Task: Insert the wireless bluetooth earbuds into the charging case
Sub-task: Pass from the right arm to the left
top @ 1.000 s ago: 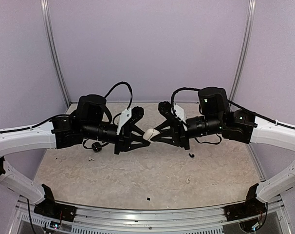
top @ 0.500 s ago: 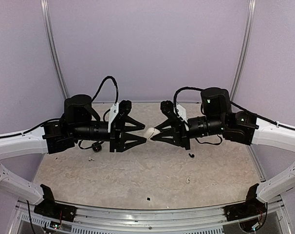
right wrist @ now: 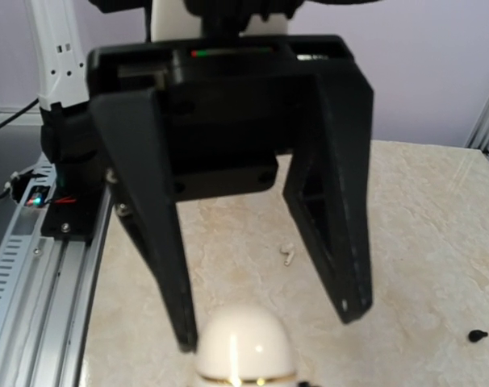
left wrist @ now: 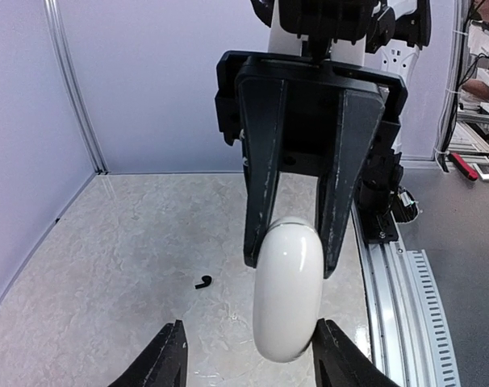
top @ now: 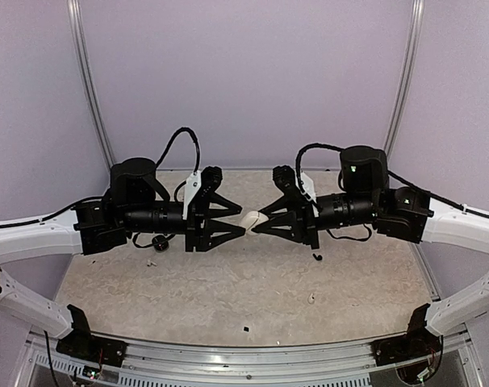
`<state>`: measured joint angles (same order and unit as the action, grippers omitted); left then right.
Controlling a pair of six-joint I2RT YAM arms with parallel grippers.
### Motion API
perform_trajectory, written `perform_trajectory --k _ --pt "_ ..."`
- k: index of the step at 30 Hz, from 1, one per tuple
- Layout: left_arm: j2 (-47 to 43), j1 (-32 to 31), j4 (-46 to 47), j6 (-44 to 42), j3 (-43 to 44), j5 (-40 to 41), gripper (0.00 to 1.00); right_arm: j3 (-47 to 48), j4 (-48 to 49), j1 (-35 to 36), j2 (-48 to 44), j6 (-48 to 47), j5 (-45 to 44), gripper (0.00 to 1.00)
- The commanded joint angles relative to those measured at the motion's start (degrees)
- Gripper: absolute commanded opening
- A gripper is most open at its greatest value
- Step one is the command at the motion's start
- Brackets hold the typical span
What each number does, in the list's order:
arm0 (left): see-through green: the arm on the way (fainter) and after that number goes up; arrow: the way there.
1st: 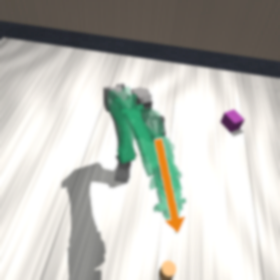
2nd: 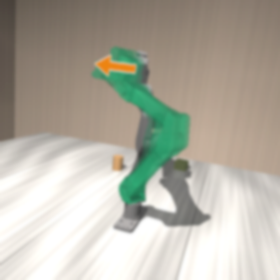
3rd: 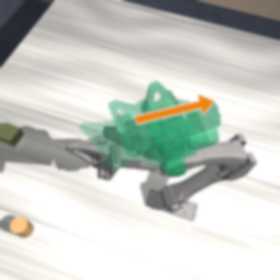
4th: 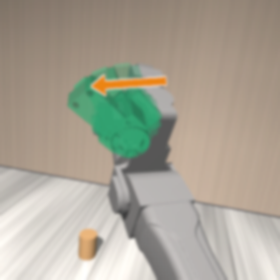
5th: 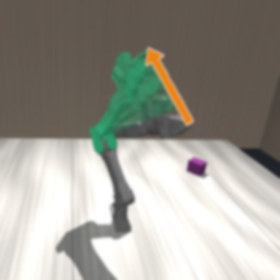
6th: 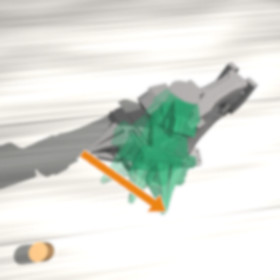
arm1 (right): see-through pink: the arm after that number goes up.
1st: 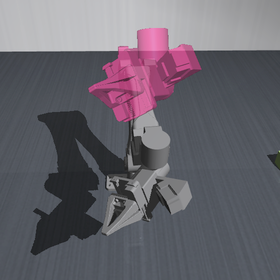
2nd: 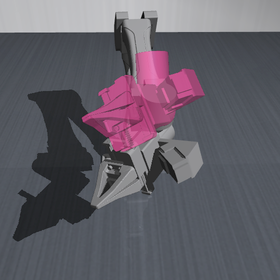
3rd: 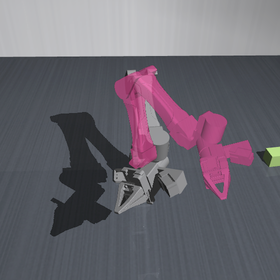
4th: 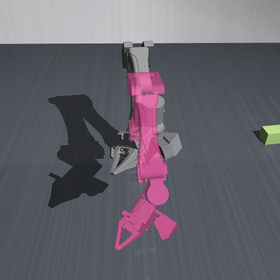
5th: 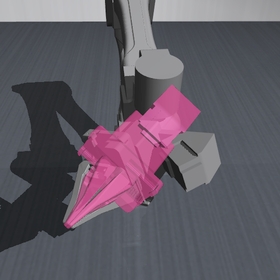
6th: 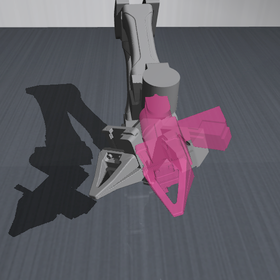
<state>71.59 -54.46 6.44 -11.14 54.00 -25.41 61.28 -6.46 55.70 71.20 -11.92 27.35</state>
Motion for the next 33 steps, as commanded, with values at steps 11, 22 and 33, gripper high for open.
perform_trajectory --k 11,22,33 --pt "-3.52 2.81 6.98 3.85 -1.05 4.34 0.53 -1.23 1.92 -0.24 -1.32 0.16 1.86 0.00" --pt "-7.21 5.24 13.72 7.23 -5.75 8.20 0.63 -3.36 6.25 -2.18 -2.36 4.32 2.41 0.00" --pt "-10.30 2.67 14.86 4.73 -7.98 -0.80 0.91 -6.75 19.05 -5.06 -3.17 11.56 9.19 0.00"
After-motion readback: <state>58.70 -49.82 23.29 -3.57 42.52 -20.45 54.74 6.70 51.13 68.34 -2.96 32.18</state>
